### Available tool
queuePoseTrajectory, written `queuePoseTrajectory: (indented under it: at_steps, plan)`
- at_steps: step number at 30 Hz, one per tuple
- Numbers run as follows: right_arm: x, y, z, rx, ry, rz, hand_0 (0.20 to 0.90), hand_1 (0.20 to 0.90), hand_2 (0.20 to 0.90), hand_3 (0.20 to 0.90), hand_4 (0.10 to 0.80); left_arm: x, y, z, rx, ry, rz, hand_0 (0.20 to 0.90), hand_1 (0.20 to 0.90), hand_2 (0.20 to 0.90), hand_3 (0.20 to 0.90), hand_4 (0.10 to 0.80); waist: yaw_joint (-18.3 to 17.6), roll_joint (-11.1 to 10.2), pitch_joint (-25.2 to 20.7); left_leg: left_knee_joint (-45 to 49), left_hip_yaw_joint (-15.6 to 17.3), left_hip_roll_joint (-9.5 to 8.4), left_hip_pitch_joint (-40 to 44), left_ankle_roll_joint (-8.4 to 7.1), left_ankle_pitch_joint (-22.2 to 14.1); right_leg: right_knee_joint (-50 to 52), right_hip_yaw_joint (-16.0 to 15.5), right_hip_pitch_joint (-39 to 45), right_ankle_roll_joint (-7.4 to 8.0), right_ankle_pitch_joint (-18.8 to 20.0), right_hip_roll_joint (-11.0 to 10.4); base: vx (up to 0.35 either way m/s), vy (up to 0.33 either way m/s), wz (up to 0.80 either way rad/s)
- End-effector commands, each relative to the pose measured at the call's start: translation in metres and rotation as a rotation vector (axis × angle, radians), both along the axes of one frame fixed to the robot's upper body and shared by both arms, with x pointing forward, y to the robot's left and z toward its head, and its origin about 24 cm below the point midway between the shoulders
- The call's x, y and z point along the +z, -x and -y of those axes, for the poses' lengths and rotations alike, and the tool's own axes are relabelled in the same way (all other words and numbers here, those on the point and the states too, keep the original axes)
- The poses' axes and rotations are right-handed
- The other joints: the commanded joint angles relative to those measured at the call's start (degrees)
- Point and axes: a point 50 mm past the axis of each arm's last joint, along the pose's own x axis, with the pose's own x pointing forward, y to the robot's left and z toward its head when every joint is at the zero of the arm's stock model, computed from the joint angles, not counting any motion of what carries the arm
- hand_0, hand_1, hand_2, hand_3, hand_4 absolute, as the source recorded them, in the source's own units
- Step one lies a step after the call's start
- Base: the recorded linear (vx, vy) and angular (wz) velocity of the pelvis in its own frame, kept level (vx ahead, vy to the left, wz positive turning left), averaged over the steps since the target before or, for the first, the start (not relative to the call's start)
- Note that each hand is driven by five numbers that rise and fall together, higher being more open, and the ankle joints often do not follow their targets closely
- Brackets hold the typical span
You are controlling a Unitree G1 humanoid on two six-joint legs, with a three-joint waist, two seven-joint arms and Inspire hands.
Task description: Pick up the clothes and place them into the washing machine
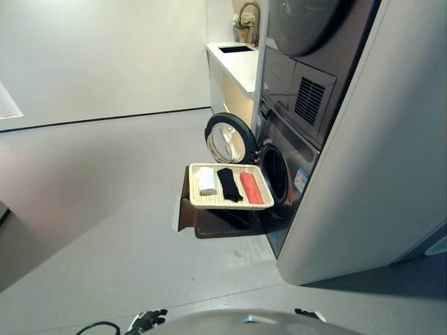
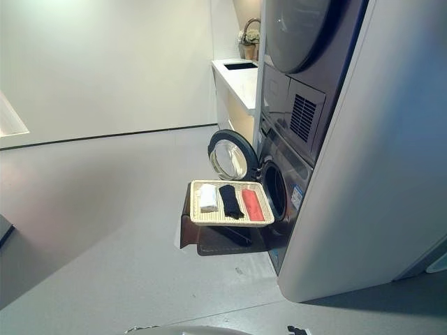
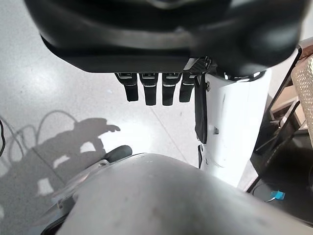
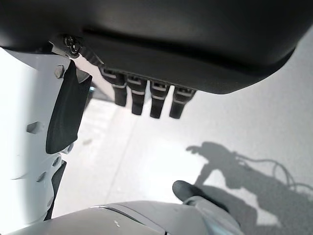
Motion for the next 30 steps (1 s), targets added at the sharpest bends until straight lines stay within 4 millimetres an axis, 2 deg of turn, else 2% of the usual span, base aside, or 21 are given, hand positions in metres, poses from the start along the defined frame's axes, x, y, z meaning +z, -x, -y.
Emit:
queuePoseTrajectory:
  at_steps: [1,8,14,19,22,23,25,26,27,28,29,30]
  plan:
    - [0.000,-0.006,0.003,-0.005,0.015,-0.023,0.900,0.900,0.900,0.900,0.800,0.000,-0.030,0.022,0.022,0.048,0.074,0.900,0.900,0.900,0.900,0.800,1.07,-2.97,-0.19,-0.44,-0.68,-0.58,-0.95,-4.26,-3.27,-6.52,0.45,0.40,3.90,4.71,-3.01,0.000,0.000,0.00]
    - [0.001,-0.010,0.006,-0.009,0.022,-0.020,0.900,0.900,0.900,0.900,0.800,0.000,-0.032,0.021,0.034,0.048,0.077,0.900,0.900,0.900,0.900,0.800,1.25,-2.91,0.34,-0.44,-0.67,-1.07,-0.81,-3.51,-3.54,-5.92,0.32,0.21,4.09,4.44,-3.60,0.028,0.030,0.00]
    - [0.003,-0.022,0.009,-0.023,0.029,0.008,0.900,0.900,0.900,0.900,0.800,0.002,-0.043,0.019,0.028,0.053,0.102,0.900,0.900,0.900,0.900,0.800,1.58,-3.08,1.77,2.56,-0.25,-2.20,-3.24,-1.83,-5.00,-0.80,1.19,-2.83,4.12,3.11,-4.84,0.020,0.069,-0.01]
    - [0.004,-0.031,0.008,-0.017,0.027,0.029,0.900,0.900,0.900,0.900,0.800,0.006,-0.056,0.015,0.013,0.043,0.136,0.900,0.900,0.900,0.900,0.800,1.75,-3.25,3.20,5.77,-1.03,-3.14,-4.26,-0.24,-7.06,9.33,1.36,-6.75,4.54,2.16,-5.12,0.070,0.081,0.00]
    - [0.004,-0.030,0.007,-0.021,0.029,0.032,0.900,0.900,0.900,0.900,0.800,0.008,-0.063,0.011,0.004,0.036,0.157,0.900,0.900,0.900,0.900,0.800,1.06,-2.99,4.80,7.65,-2.33,-3.87,-3.47,1.08,-8.50,19.64,1.70,-10.92,4.34,5.82,-5.45,0.132,0.105,0.06]
    - [0.004,-0.031,0.008,-0.023,0.030,0.036,0.900,0.900,0.900,0.900,0.800,0.009,-0.065,0.010,0.000,0.031,0.162,0.900,0.900,0.900,0.900,0.800,0.56,-2.67,5.79,8.24,-2.79,-3.72,-3.06,1.43,-8.84,23.75,1.97,-12.89,3.93,6.98,-4.91,0.117,0.104,0.11]
    - [0.004,-0.031,0.008,-0.040,0.029,0.041,0.900,0.900,0.900,0.900,0.800,0.010,-0.068,0.005,0.001,0.020,0.165,0.900,0.900,0.900,0.900,0.800,-0.07,-1.79,6.94,8.76,-3.77,-3.04,-2.36,1.68,-9.42,28.06,2.13,-16.61,3.14,6.29,-3.62,0.156,0.079,0.12]
    - [0.004,-0.028,0.009,-0.052,0.030,0.036,0.900,0.900,0.900,0.900,0.800,0.010,-0.066,0.005,0.002,0.018,0.161,0.900,0.900,0.900,0.900,0.800,-0.47,-1.57,7.02,8.48,-4.15,-3.01,-1.51,1.52,-9.90,27.53,1.82,-18.07,2.62,5.14,-3.48,0.351,0.009,0.17]
    - [0.003,-0.024,0.009,-0.065,0.028,0.027,0.900,0.900,0.900,0.900,0.800,0.010,-0.065,0.003,0.002,0.009,0.158,0.900,0.900,0.900,0.900,0.800,-1.25,-1.64,6.76,7.07,-5.40,-3.38,1.13,0.91,-10.76,21.51,0.47,-20.15,2.13,4.91,-4.21,0.415,-0.065,0.25]
    - [0.003,-0.023,0.010,-0.072,0.031,0.023,0.900,0.900,0.900,0.900,0.800,0.010,-0.067,0.002,0.004,0.004,0.165,0.900,0.900,0.900,0.900,0.800,-1.71,-2.00,6.80,6.11,-6.11,-3.67,3.01,0.39,-11.40,16.08,-0.76,-21.04,2.45,6.27,-5.56,0.351,-0.071,0.23]
    - [0.004,-0.023,0.010,-0.072,0.032,0.022,0.900,0.900,0.900,0.900,0.800,0.010,-0.067,0.002,0.004,0.004,0.165,0.900,0.900,0.900,0.900,0.800,-1.86,-1.72,7.03,5.94,-6.31,-3.35,3.45,0.35,-11.53,15.76,-1.10,-20.45,2.42,6.25,-5.35,0.394,-0.148,0.38]
    - [0.004,-0.021,0.012,-0.073,0.040,0.013,0.900,0.900,0.900,0.900,0.800,0.011,-0.068,0.002,0.013,-0.004,0.178,0.900,0.900,0.900,0.900,0.800,-2.99,-2.65,7.02,4.31,-7.57,-3.66,6.80,-0.65,-12.82,4.90,-2.77,-22.68,3.81,10.72,-7.44,0.418,-0.146,0.40]
